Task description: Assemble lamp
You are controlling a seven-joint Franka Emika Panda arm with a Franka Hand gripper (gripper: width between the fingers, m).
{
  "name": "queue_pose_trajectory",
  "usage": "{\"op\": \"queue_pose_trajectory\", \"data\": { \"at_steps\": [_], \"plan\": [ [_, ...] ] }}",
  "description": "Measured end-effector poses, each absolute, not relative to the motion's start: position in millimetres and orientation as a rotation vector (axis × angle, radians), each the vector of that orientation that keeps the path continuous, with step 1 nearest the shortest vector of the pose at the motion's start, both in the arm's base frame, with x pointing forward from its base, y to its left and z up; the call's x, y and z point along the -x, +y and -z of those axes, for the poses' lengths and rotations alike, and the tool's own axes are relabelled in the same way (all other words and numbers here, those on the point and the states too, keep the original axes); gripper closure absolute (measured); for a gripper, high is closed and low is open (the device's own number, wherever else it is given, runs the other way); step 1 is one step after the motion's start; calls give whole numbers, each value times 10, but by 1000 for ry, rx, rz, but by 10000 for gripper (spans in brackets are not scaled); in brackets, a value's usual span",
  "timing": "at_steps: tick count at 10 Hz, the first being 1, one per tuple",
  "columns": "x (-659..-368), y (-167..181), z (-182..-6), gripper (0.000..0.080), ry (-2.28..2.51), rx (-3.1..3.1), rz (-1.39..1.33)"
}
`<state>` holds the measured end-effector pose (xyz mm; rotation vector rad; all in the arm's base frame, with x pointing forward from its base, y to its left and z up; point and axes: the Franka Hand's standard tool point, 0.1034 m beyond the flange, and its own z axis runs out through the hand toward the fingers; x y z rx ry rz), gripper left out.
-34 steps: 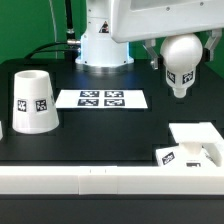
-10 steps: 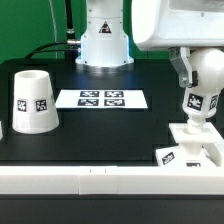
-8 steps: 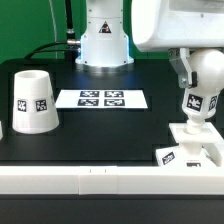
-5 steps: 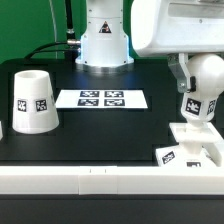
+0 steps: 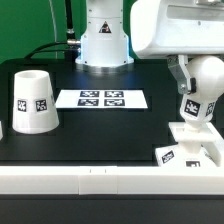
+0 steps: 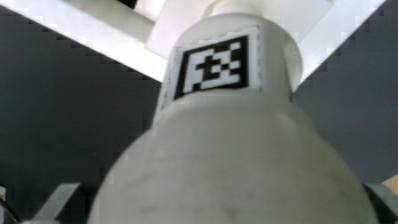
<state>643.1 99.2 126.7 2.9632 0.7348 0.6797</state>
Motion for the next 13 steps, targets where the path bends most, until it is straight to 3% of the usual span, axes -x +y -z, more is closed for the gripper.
{"op": "queue_pose_trajectory", "data": {
  "at_steps": [9, 10, 13],
  "plan": [
    [-6297, 964, -1153, 223, 723, -2949, -742],
    [-6297, 964, -1153, 155, 723, -2949, -742],
    [-6292, 963, -1161, 107, 724, -2951, -733]
  ]
}}
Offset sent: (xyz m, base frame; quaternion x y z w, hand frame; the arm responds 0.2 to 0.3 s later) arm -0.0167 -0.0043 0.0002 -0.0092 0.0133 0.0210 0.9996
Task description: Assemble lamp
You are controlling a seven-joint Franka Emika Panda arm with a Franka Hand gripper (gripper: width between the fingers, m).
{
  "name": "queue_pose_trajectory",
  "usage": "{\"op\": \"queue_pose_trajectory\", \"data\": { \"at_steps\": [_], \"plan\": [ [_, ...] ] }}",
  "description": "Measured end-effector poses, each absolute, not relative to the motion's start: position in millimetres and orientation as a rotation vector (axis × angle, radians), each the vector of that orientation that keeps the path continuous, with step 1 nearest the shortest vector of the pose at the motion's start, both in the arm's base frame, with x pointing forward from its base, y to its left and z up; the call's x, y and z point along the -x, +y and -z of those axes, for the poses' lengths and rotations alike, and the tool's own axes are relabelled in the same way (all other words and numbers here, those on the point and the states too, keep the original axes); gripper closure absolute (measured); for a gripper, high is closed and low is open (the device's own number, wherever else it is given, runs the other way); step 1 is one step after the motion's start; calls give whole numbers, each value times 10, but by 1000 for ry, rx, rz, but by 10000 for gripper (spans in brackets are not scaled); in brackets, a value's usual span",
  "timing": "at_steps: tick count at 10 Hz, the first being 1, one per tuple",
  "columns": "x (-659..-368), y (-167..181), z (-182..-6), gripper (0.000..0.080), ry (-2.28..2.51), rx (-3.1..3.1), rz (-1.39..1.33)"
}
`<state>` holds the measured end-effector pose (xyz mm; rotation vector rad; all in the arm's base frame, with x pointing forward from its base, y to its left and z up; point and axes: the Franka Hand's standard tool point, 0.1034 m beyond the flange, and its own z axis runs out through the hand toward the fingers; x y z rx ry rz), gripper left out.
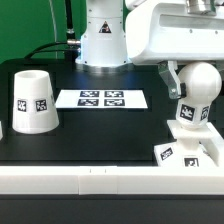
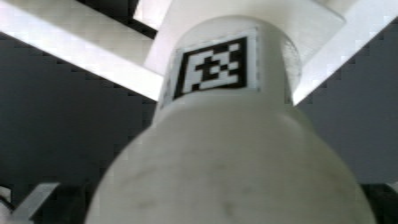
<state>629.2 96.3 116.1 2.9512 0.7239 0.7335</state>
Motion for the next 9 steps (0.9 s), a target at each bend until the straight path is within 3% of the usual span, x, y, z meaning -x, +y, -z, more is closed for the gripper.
{"op": "queue_pose_trajectory", "data": {
  "at_steps": [5, 9],
  "plan": [
    [-6293, 948, -1511, 101, 731, -2954, -695],
    [-6262, 968, -1450, 101, 740, -2972, -629]
  ]
}}
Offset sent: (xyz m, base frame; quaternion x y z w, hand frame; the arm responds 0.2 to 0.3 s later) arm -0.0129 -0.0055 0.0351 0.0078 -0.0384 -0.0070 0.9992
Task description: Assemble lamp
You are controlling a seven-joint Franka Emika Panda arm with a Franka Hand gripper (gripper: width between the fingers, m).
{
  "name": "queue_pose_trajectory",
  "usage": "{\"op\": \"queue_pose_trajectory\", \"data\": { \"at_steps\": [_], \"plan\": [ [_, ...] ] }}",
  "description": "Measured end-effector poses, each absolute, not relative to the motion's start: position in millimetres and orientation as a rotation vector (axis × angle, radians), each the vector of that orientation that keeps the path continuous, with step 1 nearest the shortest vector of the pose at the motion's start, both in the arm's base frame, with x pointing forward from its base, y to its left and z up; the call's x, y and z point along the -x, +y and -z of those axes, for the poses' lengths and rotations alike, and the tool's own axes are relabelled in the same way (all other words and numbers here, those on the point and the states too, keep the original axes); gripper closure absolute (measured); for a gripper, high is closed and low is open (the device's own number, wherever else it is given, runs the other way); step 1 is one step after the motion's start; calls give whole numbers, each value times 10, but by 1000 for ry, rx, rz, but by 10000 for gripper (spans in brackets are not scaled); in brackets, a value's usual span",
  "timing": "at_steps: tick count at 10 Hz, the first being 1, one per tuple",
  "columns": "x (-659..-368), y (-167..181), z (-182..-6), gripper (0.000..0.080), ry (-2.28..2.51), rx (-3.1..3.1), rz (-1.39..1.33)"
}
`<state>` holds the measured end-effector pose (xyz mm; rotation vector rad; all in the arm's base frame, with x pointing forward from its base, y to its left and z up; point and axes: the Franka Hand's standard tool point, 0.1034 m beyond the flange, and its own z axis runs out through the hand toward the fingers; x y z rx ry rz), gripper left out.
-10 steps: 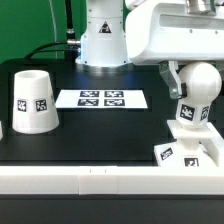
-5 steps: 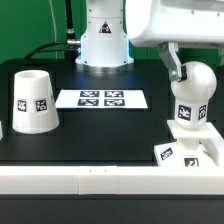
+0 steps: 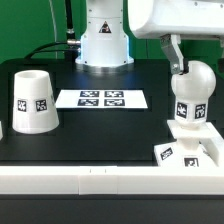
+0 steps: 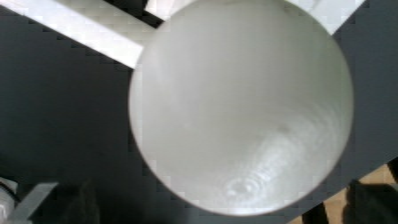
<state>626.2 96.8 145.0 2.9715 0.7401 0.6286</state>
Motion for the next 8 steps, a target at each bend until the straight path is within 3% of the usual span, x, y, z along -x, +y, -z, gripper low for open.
{"op": "queue_pose_trajectory", "data": {
  "at_steps": [1, 6, 8],
  "plan": [
    [-6203, 960, -1367, 101, 749, -2994, -531],
    [-6064, 1000, -1277, 101, 761, -3055, -62],
    [-6110, 997, -1252, 101, 767, -3053, -78]
  ]
}}
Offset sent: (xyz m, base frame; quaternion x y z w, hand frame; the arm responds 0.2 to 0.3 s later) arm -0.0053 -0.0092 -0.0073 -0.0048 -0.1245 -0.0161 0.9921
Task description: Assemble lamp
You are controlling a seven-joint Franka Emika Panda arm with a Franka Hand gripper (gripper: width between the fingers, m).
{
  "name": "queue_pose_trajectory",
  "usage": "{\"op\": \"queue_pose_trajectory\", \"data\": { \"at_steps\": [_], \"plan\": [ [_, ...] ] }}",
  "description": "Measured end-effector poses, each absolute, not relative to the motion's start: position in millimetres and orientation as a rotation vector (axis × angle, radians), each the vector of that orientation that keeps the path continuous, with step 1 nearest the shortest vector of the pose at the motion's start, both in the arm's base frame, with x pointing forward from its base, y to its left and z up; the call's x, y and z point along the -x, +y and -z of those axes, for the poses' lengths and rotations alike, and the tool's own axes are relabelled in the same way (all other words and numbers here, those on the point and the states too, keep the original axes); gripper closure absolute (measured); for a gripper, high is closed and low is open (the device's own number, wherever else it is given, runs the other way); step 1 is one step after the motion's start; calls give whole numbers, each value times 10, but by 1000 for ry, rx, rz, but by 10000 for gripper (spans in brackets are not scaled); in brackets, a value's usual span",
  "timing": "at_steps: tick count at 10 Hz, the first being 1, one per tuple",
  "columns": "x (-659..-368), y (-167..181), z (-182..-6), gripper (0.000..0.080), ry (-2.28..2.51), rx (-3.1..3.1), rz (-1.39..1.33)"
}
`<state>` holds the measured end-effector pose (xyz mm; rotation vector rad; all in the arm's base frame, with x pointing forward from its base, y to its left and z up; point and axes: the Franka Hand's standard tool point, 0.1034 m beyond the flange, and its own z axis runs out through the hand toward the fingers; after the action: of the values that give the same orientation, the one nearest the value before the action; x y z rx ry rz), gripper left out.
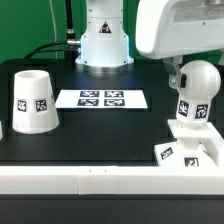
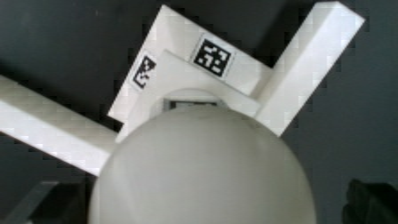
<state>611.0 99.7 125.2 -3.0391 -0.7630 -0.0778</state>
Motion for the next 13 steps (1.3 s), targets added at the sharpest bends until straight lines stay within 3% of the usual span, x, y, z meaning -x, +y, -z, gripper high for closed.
{"op": "queue_pose_trajectory", "data": {
  "at_steps": [6, 7, 11, 13],
  "plan": [
    [-6139, 928, -1254, 110, -802, 3032, 93],
    [-6139, 928, -1254, 225, -802, 3032, 93],
    [-6139, 929, -1254, 225, -756, 3042, 93],
    [-6143, 923, -1256, 225, -447, 3079, 92]
  ]
}}
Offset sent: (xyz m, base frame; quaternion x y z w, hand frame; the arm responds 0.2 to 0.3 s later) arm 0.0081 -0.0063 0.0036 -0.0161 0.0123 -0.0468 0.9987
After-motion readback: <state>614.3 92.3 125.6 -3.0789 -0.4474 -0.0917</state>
